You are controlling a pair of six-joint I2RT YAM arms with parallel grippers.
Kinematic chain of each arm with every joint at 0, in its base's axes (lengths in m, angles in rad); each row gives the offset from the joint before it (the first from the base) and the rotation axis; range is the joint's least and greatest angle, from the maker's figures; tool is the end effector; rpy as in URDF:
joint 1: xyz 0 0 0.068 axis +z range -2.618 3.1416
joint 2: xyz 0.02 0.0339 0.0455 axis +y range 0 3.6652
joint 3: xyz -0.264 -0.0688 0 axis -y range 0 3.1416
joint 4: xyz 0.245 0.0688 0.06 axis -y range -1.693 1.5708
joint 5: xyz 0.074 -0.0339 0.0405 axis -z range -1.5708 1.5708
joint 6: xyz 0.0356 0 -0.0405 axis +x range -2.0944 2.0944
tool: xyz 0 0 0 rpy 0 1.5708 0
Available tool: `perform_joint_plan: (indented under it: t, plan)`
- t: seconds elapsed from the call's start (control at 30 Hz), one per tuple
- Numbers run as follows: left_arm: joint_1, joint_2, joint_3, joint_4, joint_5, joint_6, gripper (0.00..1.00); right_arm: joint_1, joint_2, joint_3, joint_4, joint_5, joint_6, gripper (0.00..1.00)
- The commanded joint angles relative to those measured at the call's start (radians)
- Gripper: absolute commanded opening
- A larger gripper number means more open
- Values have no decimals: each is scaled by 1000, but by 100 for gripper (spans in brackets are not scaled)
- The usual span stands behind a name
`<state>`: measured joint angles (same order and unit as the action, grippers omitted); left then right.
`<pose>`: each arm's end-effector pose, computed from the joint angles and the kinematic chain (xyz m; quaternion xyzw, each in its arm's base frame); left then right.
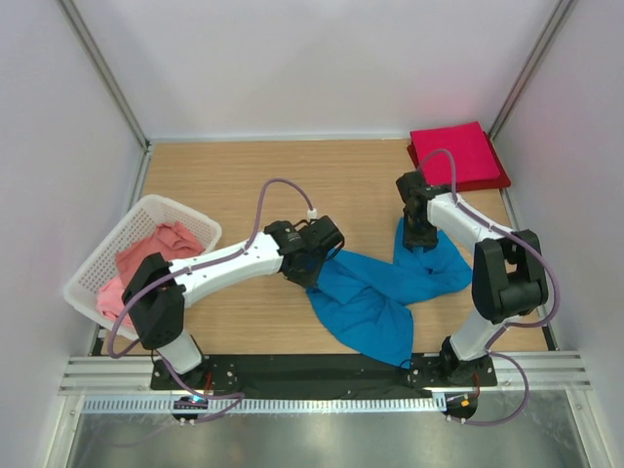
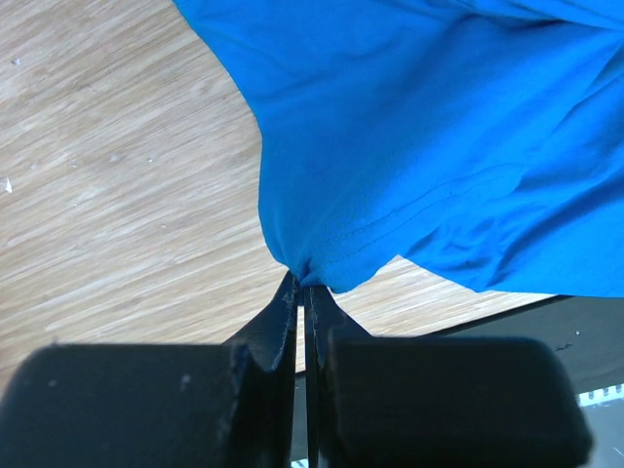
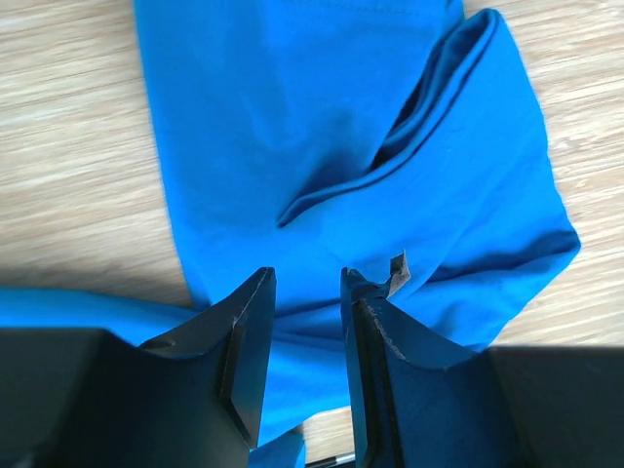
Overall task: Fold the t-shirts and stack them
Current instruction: Flatten the tshirt out
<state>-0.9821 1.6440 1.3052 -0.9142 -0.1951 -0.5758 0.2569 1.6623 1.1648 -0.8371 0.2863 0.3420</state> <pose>0.1858 -0.2659 0.2485 0.1832 0.9656 -0.0422 0.1796 0.3056 0.0699 0.2071 0.0586 0.9813 -0.1010 0.1532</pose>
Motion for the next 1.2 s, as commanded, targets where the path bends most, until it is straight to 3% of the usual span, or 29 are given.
perform_joint_plan:
  t: [0.0, 0.2, 0.6, 0.67, 0.7, 0.73, 0.8, 0.97, 1.17]
  plan:
    - [13, -35, -6, 14, 6, -1, 0, -5, 24, -8, 16, 56, -17, 40]
    - [26, -35, -7, 17, 16, 1, 0, -2, 28, -36, 56, 13, -21, 40]
    - [34, -32, -1, 18, 25, -7, 0, -2, 114, -13, 76, 66, -18, 36]
    - [37, -35, 0, 15, 23, -7, 0, -4, 132, 16, 64, 94, -12, 31]
    - [39, -38, 2, 12, 20, -9, 0, -4, 140, 27, 56, 125, -2, 21]
    - [39, -39, 5, 6, 17, -9, 0, -4, 140, 41, 44, 142, 5, 21]
    - [46, -41, 34, -26, -6, -10, 0, -10, 139, 113, -41, 197, 32, 1]
    - [144, -56, 160, -133, -98, -22, 0, -48, 97, 442, -369, 411, 89, 1]
    - [207, -119, 327, -207, -150, -29, 0, -116, 28, 731, -560, 493, 123, 1]
